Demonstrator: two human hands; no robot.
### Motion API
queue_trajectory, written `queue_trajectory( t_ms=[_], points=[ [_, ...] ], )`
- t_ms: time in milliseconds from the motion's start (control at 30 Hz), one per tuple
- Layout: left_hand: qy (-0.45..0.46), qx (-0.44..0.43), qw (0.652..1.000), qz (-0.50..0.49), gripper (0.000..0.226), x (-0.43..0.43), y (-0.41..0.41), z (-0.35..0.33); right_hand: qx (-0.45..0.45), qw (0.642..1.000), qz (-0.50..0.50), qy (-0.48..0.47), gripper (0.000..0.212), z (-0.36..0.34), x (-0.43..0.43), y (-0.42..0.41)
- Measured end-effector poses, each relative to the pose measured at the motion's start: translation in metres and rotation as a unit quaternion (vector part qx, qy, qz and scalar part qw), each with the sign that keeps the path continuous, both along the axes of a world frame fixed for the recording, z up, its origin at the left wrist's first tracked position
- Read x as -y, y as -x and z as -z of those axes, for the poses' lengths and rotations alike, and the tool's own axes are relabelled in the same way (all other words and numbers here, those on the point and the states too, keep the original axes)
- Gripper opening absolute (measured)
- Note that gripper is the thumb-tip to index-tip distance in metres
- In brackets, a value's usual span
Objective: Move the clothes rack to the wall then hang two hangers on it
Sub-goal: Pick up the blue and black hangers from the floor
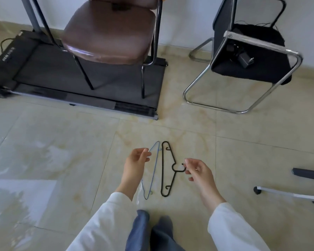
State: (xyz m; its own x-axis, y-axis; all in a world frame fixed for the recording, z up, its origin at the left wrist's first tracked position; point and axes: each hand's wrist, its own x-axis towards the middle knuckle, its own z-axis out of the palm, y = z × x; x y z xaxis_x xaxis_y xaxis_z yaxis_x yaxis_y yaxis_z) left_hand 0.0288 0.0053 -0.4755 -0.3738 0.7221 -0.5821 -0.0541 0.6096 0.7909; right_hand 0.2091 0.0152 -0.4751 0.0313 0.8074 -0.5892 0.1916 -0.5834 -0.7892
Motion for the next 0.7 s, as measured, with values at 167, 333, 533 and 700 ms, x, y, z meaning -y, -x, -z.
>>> queue_trajectory(
  t_ms=[167, 333, 533, 700],
  points=[
    [0.035, -0.002, 0.999, 0.026, 0.015, -0.023, 0.008, 0.142, 0.024, 0.999, 0.013, 0.025, 0.003, 0.137, -0.014, -0.001],
    [0.084, -0.049, 0.995, 0.028, 0.009, -0.027, 0.031, 0.305, 0.072, 0.995, 0.031, 0.055, 0.015, 0.304, -0.018, -0.017],
    [0.178, -0.135, 0.972, 0.077, 0.015, -0.022, 0.063, 0.487, 0.141, 0.985, 0.015, 0.098, 0.034, 0.488, -0.020, -0.041],
    [0.225, -0.228, 0.933, 0.162, 0.028, -0.024, 0.088, 0.584, 0.226, 0.970, 0.003, 0.087, 0.038, 0.586, -0.021, -0.043]
  ],
)
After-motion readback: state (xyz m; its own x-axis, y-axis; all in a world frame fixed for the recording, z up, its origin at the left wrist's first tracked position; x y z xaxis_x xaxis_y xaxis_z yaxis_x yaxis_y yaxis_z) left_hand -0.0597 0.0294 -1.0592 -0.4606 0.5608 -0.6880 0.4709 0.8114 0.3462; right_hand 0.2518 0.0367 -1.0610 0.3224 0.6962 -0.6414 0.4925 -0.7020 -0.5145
